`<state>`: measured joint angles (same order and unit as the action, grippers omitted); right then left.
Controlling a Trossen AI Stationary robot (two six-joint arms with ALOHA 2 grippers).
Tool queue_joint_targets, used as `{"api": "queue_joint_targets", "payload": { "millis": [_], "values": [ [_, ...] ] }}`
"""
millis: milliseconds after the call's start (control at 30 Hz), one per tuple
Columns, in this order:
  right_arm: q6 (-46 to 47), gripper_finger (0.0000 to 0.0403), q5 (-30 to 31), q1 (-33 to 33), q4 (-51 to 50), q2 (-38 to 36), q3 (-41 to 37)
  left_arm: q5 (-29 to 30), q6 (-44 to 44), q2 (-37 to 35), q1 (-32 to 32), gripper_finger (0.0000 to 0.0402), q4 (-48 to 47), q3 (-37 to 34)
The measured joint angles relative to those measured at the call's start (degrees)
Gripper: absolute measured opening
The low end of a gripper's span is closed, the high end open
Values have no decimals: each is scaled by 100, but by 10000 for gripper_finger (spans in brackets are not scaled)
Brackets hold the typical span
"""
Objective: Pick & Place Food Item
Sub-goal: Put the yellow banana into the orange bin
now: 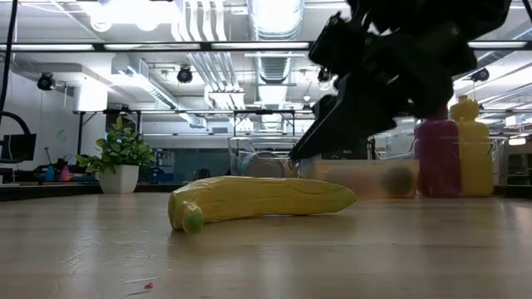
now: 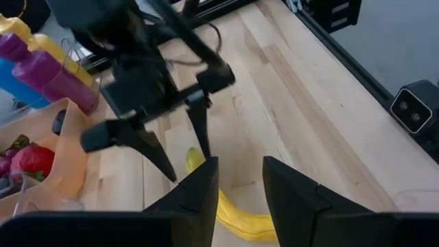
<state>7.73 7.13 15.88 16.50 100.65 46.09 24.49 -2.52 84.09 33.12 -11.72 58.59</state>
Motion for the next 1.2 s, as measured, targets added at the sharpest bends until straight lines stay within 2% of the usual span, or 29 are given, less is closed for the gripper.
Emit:
{"api": "queue_joint_targets", "payload": {
  "millis": [267,700,867,1100,1200],
  "values": [
    [-87,233,-19,-22,6,622,336,0,2,0,0,118,-37,0],
    [-44,213,-17,-94,5,775,305,0,4,0,0,118,-31,-2],
    [-42,172,-17,-92,-3,816,304,0,5,0,0,118,-29,-2],
    [-83,69,-14,-90,-14,804,303,0,7,0,0,118,-26,-2],
    [-87,63,-14,-89,-19,798,303,0,9,0,0,118,-20,-2]
  ]
}}
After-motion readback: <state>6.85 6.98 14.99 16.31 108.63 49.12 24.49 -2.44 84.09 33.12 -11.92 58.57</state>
